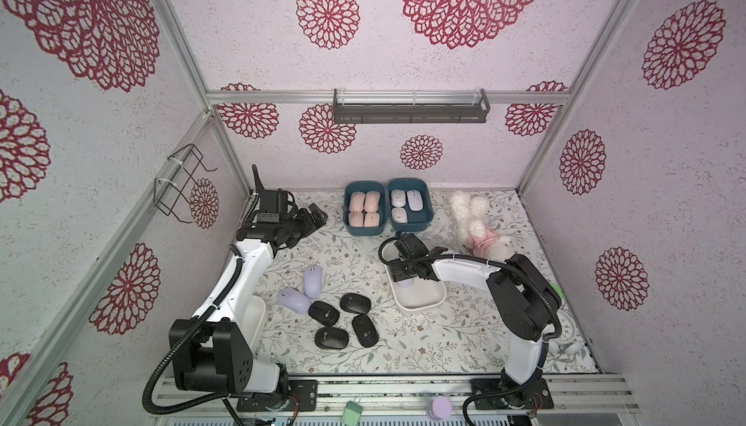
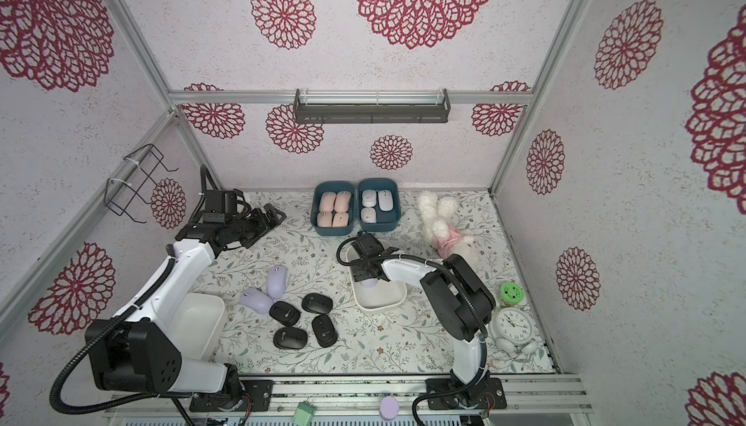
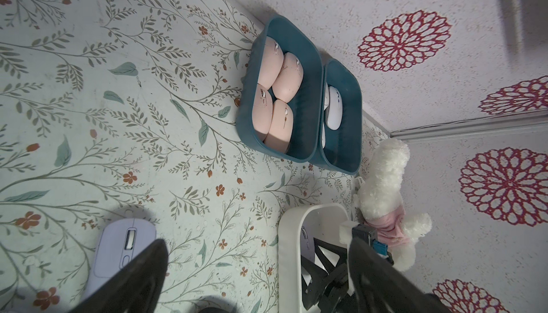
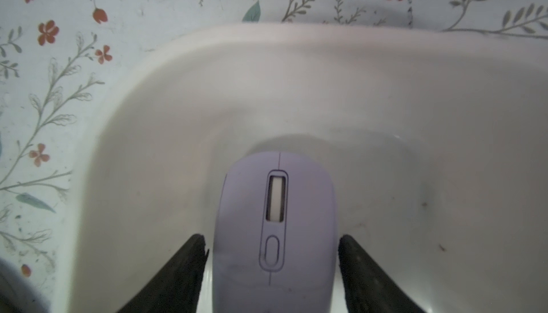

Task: Place the mice by color into the storage box
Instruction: Place the mouse in the storage box, then adjust the mouse at the center of the board.

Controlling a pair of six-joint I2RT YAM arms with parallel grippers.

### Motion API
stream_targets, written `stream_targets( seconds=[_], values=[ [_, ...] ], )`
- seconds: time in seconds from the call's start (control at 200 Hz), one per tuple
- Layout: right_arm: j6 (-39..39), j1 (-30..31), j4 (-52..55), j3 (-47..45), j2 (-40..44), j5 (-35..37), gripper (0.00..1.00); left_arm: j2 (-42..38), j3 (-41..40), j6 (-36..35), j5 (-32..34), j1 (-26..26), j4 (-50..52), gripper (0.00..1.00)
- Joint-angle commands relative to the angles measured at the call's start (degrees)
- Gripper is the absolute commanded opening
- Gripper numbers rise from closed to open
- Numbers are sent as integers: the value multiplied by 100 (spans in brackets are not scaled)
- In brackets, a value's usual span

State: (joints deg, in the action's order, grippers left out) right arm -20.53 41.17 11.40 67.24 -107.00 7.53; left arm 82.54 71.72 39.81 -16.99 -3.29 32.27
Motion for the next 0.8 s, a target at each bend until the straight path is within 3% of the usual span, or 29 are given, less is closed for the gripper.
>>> stream_targets(
  seconds=[0.0,0.165,0.305,0.495,0.796],
  values=[
    [-37,4,214,247,577,183,74,-40,191,-89,43,100,28,97],
    [-175,352,544,476,1128,594,73,-251,184,-95,422,303,109,97],
    [-210,776,374,842,1059,293,73,-417,166,-70,970,647,193,97],
    [-497,1385,84,1739,43,55,73,-614,108,-165,1458,1000,207,97],
    [-697,1882,163,3318,-1639,466,77,-691,105,-246,1685,1058,236,97]
  ],
)
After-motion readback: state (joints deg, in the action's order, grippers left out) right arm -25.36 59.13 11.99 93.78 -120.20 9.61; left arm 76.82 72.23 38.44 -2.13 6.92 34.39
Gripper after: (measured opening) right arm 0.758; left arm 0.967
